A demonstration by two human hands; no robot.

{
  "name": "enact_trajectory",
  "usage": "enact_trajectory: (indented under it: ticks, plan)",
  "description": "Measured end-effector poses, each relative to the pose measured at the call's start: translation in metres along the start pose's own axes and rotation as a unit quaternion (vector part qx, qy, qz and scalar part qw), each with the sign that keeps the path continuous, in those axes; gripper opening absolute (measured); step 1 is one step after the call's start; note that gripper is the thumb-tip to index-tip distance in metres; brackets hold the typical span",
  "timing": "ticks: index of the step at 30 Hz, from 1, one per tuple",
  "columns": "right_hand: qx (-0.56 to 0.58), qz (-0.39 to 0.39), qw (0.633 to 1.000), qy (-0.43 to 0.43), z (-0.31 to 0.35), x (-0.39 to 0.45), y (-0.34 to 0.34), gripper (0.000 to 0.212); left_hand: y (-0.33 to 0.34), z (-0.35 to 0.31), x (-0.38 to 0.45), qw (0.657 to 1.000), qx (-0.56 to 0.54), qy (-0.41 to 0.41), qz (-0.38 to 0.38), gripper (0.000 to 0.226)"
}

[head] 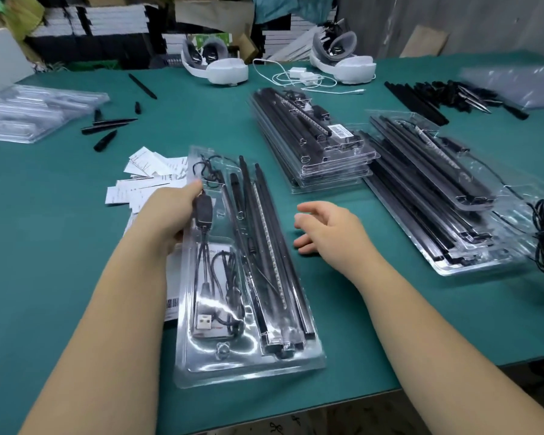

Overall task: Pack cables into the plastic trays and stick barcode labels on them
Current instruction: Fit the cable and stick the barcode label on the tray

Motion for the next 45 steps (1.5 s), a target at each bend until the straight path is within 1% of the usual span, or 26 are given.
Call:
enact_trajectory:
  ticks: [1,3,6,8,10,12,14,17,19,21,22,24,27,29,32,34,39,43,45]
  plan:
    - [0.006,0.004,1.000,0.002,-0.002,0.000,0.002,0.026,0.003,0.000,0.000,0.999,-0.033,-0.003,0.008,0.039]
    - [0.021,0.010,1.000,0.017,0.000,-0.001,0.005,0.037,0.005,0.000,-0.001,0.996,-0.085,-0.009,0.021,0.034]
    - [0.043,0.029,0.997,0.054,0.002,0.000,0.005,0.042,0.003,-0.001,-0.002,0.989,-0.145,-0.012,0.040,0.029]
    - [0.069,0.062,0.994,0.061,0.004,-0.001,0.009,0.044,0.003,-0.004,-0.005,0.985,-0.166,-0.010,0.053,0.028]
    - [0.146,0.119,0.979,0.082,0.006,-0.005,0.015,0.043,0.004,-0.007,-0.010,0.983,-0.175,-0.009,0.058,0.027]
    - [0.240,0.176,0.948,0.115,0.008,-0.009,0.019,0.049,0.005,-0.008,-0.011,0.984,-0.165,-0.010,0.061,0.027]
    - [0.268,0.209,0.933,0.119,0.009,-0.011,0.017,0.050,0.006,-0.008,-0.011,0.986,-0.152,-0.026,0.061,0.027]
    - [0.247,0.194,0.941,0.126,0.006,-0.008,0.010,0.061,0.006,-0.010,-0.013,0.984,-0.156,-0.037,0.078,0.027]
    - [0.245,0.207,0.940,0.112,0.007,-0.007,0.007,0.054,0.004,-0.014,-0.016,0.978,-0.185,-0.024,0.096,0.029]
    - [0.218,0.239,0.942,0.089,0.010,-0.009,0.005,0.041,0.000,-0.015,-0.017,0.961,-0.254,-0.020,0.108,0.033]
    - [0.206,0.257,0.940,0.083,0.011,-0.010,0.005,0.040,-0.003,-0.014,-0.016,0.952,-0.288,-0.031,0.104,0.034]
    - [0.190,0.291,0.934,0.088,0.009,-0.015,0.006,0.049,-0.012,-0.008,-0.012,0.942,-0.322,-0.065,0.070,0.033]
    - [0.183,0.317,0.924,0.108,0.006,-0.020,0.011,0.060,-0.025,0.002,-0.004,0.945,-0.313,-0.095,0.019,0.023]
    - [0.169,0.318,0.926,0.116,0.005,-0.022,0.010,0.067,-0.030,0.006,-0.001,0.950,-0.293,-0.104,0.009,0.018]
    - [0.146,0.320,0.928,0.124,0.005,-0.021,0.007,0.075,-0.031,0.009,0.001,0.950,-0.292,-0.111,0.009,0.015]
    - [0.151,0.326,0.926,0.119,0.006,-0.022,0.007,0.070,-0.031,0.009,0.003,0.951,-0.288,-0.109,0.002,0.014]
    - [0.156,0.323,0.928,0.099,0.008,-0.023,0.007,0.048,-0.032,0.006,0.006,0.958,-0.274,-0.074,-0.036,0.016]
    - [0.183,0.326,0.921,0.111,0.010,-0.024,0.008,0.046,-0.033,0.004,0.003,0.953,-0.288,-0.088,-0.029,0.016]
    - [0.190,0.332,0.917,0.115,0.011,-0.024,0.008,0.049,-0.033,0.003,0.000,0.949,-0.301,-0.095,-0.024,0.015]
Point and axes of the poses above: each hand's wrist, its own x-axis towards the middle knuckle, its own y-axis out of the palm, z = x × y, the point moved 3 cm from there along x, towards the middle knuckle, and after that the axes turned 6 degrees about x, right-handed, at the moved point
